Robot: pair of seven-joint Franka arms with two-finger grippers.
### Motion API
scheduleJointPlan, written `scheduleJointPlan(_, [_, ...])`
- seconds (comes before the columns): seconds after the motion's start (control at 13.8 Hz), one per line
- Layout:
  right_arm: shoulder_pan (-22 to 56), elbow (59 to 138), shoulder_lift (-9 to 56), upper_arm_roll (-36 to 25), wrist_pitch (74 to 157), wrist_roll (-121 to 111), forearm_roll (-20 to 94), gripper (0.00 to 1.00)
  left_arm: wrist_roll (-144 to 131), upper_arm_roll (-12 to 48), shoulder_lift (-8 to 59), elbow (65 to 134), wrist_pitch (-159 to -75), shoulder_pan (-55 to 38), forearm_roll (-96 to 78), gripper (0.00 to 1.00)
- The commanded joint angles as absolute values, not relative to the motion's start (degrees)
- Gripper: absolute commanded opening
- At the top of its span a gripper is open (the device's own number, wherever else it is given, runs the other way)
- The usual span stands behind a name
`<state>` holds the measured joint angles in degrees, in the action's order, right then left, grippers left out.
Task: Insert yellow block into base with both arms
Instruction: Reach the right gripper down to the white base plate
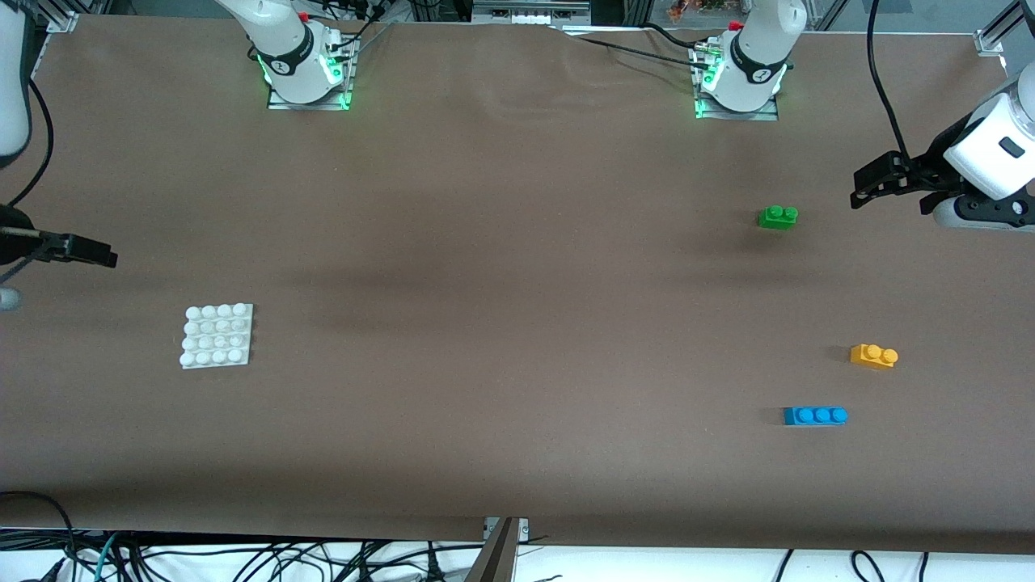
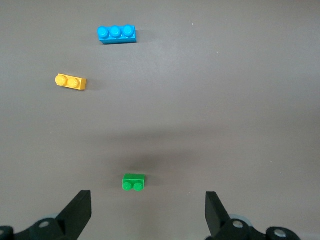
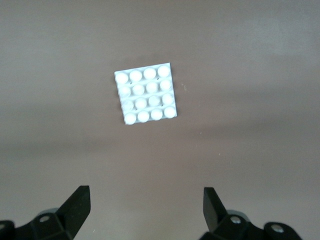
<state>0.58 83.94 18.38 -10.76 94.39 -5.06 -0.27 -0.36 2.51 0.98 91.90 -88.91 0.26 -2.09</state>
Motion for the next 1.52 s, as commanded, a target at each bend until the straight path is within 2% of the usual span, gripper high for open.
scheduleJointPlan(0.0, [-0.3,83.8,23.7,-10.5,99.1,-5.3,-0.7,1.0,1.1,2.7,-0.2,92.5,-88.4,0.6,-2.8,1.0])
scheduleJointPlan(0.43, [0.1,86.7,33.3,-10.5,111.9,-4.5,-0.1,1.0,1.0,2.7,-0.2,92.5,-88.4,0.6,-2.8,1.0])
scheduleJointPlan(0.8, [0.3,91.6,37.0,-10.3,120.7,-4.3,0.1,1.0,1.0,2.7,-0.2,92.5,-88.4,0.6,-2.8,1.0])
scheduleJointPlan(1.45, [1.0,93.3,40.5,-9.8,126.2,-4.2,1.9,1.0,1.0,2.7,-0.2,92.5,-88.5,0.6,-2.8,1.0])
